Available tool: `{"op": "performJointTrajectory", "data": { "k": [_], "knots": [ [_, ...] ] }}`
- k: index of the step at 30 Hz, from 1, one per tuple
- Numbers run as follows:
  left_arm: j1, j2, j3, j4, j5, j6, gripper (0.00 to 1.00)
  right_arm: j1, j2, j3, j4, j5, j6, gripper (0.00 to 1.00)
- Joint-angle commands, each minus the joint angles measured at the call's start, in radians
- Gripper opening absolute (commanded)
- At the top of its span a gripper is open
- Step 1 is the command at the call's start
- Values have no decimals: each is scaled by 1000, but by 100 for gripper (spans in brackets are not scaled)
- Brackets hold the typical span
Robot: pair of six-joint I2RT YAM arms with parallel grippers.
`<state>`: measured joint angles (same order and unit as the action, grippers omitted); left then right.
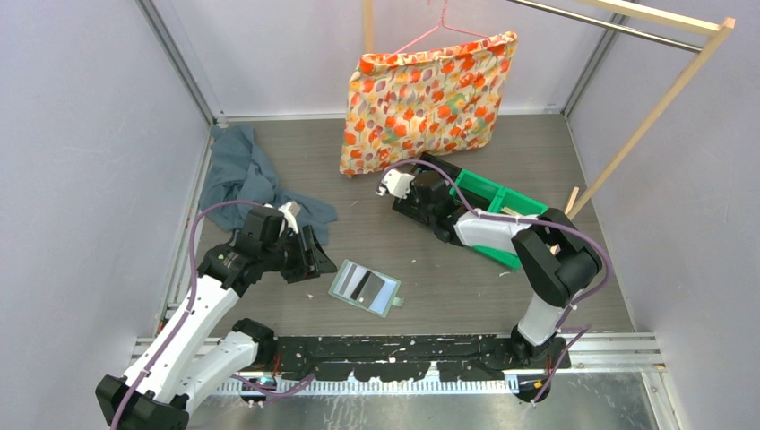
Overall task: Take the credit cards out of the card holder
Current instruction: Place the credit card in the storage box.
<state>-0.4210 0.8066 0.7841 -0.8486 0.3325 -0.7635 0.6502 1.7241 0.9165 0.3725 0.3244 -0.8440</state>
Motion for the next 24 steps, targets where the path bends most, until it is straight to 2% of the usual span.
{"op": "performJointTrajectory", "data": {
  "k": [1, 9, 15, 17, 19, 23, 24],
  "knots": [
    [3, -15, 0, 20, 8, 24, 53, -5, 34, 68, 38, -88, -62, 1],
    [4, 10, 9, 20, 7, 33, 53, -17, 77, 110, -21, -103, -81, 1],
    [4, 11, 4, 19, 8, 36, 53, -28, 105, 73, 13, -94, -61, 1],
    [3, 11, 3, 20, 9, 36, 53, -27, 105, 65, 21, -90, -49, 7],
    [4, 13, 3, 22, 13, 36, 52, -27, 98, 62, 15, -92, -34, 26],
    [4, 18, -2, 36, 28, 31, 52, -26, 76, 48, 27, -83, -1, 55],
    [4, 21, -4, 40, 35, 28, 52, -27, 63, 44, 28, -80, 8, 57]
  ]
}}
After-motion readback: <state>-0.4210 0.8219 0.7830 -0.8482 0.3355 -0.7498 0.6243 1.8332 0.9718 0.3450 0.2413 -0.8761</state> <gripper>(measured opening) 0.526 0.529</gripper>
